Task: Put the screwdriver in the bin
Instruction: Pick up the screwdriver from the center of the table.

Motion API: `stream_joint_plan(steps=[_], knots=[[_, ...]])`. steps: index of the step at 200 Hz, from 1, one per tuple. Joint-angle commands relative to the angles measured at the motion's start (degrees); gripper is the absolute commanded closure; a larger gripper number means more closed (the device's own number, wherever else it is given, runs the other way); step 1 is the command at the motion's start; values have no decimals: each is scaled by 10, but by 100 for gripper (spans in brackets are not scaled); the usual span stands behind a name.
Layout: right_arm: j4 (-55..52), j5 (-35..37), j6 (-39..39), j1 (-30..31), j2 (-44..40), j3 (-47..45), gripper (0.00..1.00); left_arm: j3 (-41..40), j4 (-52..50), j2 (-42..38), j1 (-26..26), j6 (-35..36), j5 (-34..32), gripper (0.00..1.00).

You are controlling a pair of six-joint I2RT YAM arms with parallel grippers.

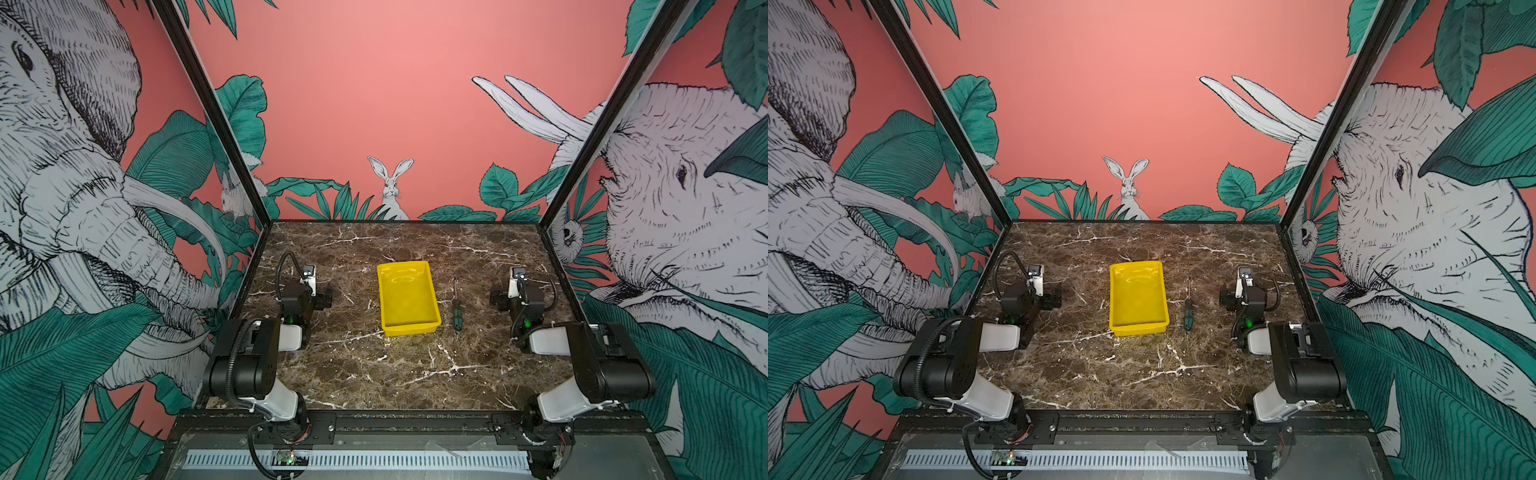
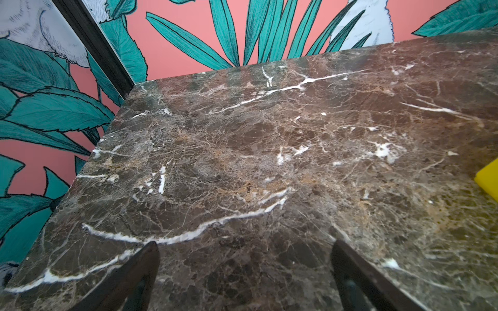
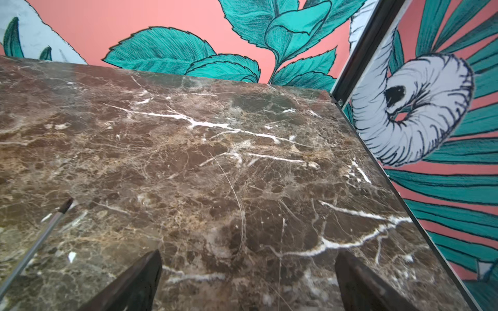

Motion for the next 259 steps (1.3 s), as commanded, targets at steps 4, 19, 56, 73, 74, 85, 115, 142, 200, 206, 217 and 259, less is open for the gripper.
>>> stream_joint_plan(steps=[4,19,56,73,74,85,115,142,200,206,217,259], knots=[[-38,8,7,-2,-57,6,1,8,-2,-3,-2,-6,-10,0],[-81,-1,6,-2,-98,12,1,8,-1,-3,-2,-6,-10,0],[-302,-52,36,-2,-219,88,1,79,-204,-106,-14,-29,-94,0],[-410,-77,67,-1,-244,146,1,166,-369,-153,-15,-98,-96,0],[-417,-77,70,-1,-244,150,1,171,-377,-155,-16,-102,-94,0],[-489,-77,97,-1,-248,190,1,218,-457,-179,-19,-143,-87,0],[-577,-97,150,0,-253,230,1,294,-581,-217,-39,-241,-108,0],[-643,-103,179,17,-269,245,1,337,-663,-231,-62,-198,-61,0],[-711,38,191,167,-256,253,1,296,-675,-280,-91,-177,7,0],[-713,48,193,182,-247,254,1,296,-682,-281,-91,-177,4,0],[-709,49,198,201,-230,253,1,294,-695,-281,-91,-173,-4,0],[-724,41,222,251,-147,276,1,307,-766,-303,-91,-174,-21,0]])
